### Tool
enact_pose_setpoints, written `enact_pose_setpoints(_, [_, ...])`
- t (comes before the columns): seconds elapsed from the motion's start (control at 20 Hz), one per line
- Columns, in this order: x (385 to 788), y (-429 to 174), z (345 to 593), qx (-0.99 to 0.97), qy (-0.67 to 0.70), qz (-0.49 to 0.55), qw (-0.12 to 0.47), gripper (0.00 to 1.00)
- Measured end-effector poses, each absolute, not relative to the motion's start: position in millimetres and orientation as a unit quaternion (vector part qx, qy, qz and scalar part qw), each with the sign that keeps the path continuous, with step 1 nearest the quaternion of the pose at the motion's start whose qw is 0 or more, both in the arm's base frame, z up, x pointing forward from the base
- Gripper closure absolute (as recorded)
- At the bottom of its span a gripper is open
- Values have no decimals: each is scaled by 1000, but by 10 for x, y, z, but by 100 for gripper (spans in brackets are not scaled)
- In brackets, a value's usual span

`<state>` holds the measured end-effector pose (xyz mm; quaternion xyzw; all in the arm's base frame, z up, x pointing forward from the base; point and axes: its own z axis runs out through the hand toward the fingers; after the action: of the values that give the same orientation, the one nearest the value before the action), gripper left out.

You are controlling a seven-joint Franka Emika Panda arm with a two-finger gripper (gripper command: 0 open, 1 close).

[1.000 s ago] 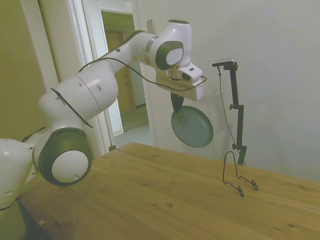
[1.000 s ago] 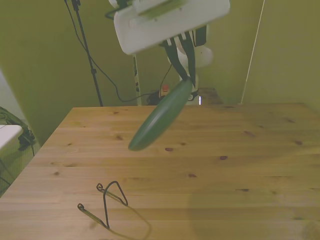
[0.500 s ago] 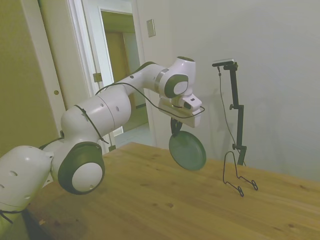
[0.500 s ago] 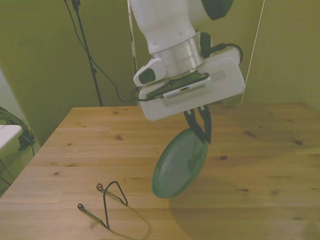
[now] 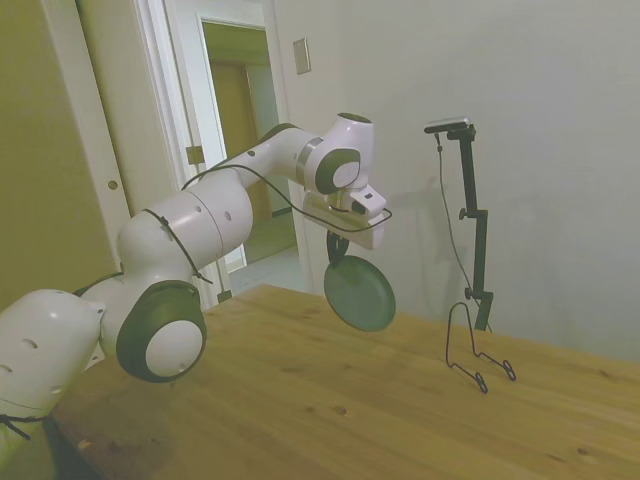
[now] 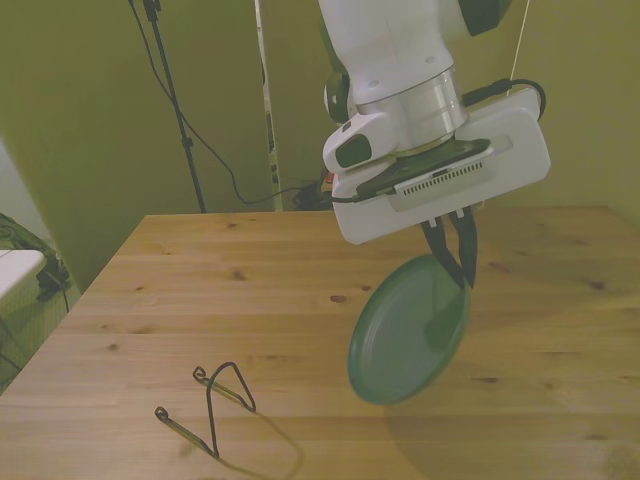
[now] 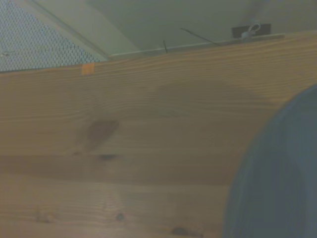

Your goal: Unload the plate

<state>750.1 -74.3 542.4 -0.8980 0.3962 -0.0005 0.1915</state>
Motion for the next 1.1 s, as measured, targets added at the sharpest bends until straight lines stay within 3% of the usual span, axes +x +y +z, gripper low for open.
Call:
enact_pose_setpoints(0.15, [7520,-615,5231,-902,386,31,192,100])
enact_pose_setpoints(0.5, [7696,-153,4325,-908,368,101,173,100])
enact_pose_setpoints(0.95, [7749,444,3777,-927,342,111,107,100])
enact_pose_setpoints(1.1, [7774,425,3758,-927,344,103,107,100])
